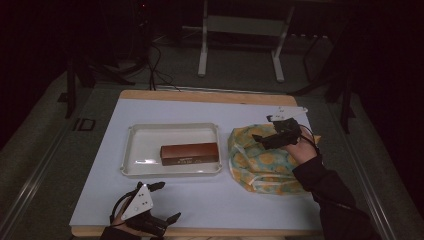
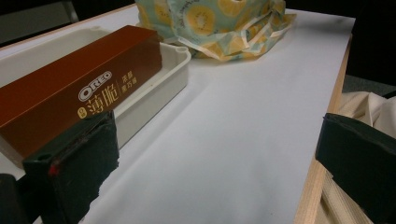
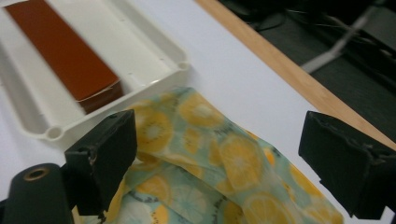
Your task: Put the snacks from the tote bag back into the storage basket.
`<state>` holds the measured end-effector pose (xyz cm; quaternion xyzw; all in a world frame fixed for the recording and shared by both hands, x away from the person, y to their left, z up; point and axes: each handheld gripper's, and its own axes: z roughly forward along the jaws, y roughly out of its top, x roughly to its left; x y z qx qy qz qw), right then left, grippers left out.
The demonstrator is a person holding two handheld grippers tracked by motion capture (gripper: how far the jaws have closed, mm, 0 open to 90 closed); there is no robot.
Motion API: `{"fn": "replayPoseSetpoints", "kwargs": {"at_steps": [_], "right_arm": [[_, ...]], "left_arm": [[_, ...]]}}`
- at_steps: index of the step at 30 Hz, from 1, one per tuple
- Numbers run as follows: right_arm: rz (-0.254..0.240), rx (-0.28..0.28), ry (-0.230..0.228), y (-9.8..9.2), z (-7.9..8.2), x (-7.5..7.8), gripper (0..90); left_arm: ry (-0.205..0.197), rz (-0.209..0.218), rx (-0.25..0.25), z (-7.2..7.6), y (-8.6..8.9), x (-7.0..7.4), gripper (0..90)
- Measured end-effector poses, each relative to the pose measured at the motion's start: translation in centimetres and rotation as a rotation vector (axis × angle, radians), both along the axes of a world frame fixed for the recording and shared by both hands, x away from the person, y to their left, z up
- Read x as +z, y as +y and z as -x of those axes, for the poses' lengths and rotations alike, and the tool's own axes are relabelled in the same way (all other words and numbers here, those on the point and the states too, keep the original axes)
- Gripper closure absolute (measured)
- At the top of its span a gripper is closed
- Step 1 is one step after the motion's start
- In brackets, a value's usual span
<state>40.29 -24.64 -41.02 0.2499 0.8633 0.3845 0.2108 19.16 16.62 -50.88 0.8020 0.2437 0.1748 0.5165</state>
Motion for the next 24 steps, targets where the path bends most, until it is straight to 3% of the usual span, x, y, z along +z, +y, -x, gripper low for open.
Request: {"fn": "replayPoseSetpoints", "kwargs": {"at_steps": [24], "right_arm": [[-0.136,-0.219,-0.122,-5.6,6.2,-3.0,11.6]], "left_arm": [[-0.007,-0.006,0.002,0.2,-0.1,0.1,0.0]]}}
